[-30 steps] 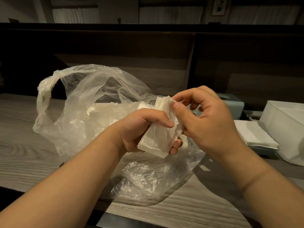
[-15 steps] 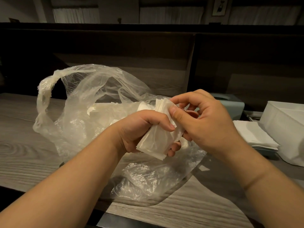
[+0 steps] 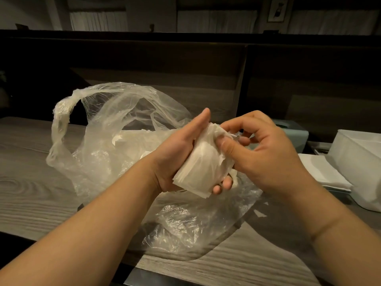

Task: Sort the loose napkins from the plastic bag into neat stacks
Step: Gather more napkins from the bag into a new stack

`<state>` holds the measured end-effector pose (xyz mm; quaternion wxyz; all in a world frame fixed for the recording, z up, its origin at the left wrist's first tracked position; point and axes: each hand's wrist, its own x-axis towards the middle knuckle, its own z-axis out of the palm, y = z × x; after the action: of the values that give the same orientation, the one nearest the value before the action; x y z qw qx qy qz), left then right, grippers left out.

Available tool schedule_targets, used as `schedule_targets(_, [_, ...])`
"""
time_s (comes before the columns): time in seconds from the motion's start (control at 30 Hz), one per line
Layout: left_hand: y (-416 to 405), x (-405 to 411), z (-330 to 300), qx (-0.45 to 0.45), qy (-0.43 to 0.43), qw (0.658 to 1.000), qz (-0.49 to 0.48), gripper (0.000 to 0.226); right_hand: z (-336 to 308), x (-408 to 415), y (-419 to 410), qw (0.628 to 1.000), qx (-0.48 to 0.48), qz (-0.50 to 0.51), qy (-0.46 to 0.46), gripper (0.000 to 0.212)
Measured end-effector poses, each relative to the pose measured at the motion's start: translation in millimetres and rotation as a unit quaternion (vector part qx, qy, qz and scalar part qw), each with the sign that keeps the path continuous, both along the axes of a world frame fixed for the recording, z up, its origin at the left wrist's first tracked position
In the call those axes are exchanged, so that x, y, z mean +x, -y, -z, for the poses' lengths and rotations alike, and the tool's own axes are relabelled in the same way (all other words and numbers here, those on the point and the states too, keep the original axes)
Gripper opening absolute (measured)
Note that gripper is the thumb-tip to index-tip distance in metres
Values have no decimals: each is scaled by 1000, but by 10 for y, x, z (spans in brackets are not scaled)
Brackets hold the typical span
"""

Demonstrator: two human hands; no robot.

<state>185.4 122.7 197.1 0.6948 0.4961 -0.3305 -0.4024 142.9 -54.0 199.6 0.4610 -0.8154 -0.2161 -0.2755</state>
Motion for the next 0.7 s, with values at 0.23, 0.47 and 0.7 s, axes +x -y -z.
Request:
schedule_targets(0.23, [1, 13, 9, -18, -56, 998, -35, 74, 70, 61, 13, 977, -100, 102, 157, 16])
schedule_targets(0.47, [21, -30, -16, -36, -69, 994, -74, 52, 109, 73, -9, 969, -120, 127, 172, 16])
schedule_targets(0.7, [4, 15, 41, -5, -4, 998, -63, 37, 100, 62, -29, 980, -89, 106, 141, 19])
